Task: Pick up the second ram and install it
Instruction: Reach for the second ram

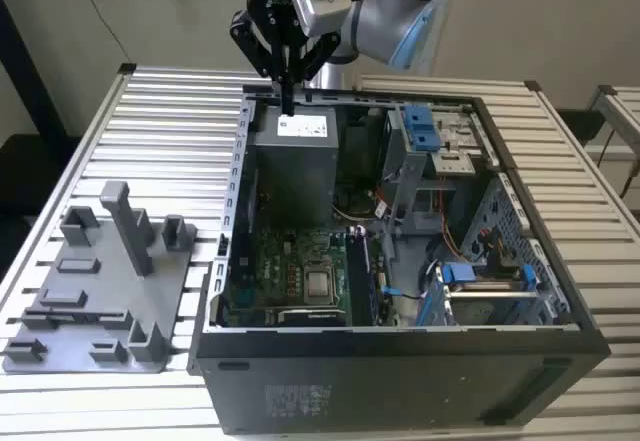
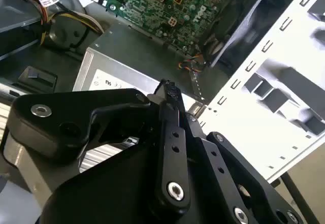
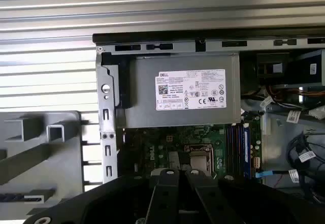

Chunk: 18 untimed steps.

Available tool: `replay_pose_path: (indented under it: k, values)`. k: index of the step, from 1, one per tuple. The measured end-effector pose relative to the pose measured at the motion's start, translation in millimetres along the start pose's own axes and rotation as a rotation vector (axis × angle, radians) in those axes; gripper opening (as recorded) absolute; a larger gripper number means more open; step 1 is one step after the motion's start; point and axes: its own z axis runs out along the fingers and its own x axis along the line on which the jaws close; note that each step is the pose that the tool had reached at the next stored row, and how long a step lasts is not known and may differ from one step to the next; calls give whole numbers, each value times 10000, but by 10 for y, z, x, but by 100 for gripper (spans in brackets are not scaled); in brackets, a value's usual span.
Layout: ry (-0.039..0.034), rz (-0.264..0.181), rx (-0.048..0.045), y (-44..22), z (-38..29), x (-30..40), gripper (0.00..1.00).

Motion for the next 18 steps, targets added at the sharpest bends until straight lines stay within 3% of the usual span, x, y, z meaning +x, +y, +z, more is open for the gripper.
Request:
replay_pose_path:
  k: [14, 18]
  values:
    - [-1, 0, -1, 0, 0, 4, 11]
    - [0, 0, 0, -6, -2, 85, 11]
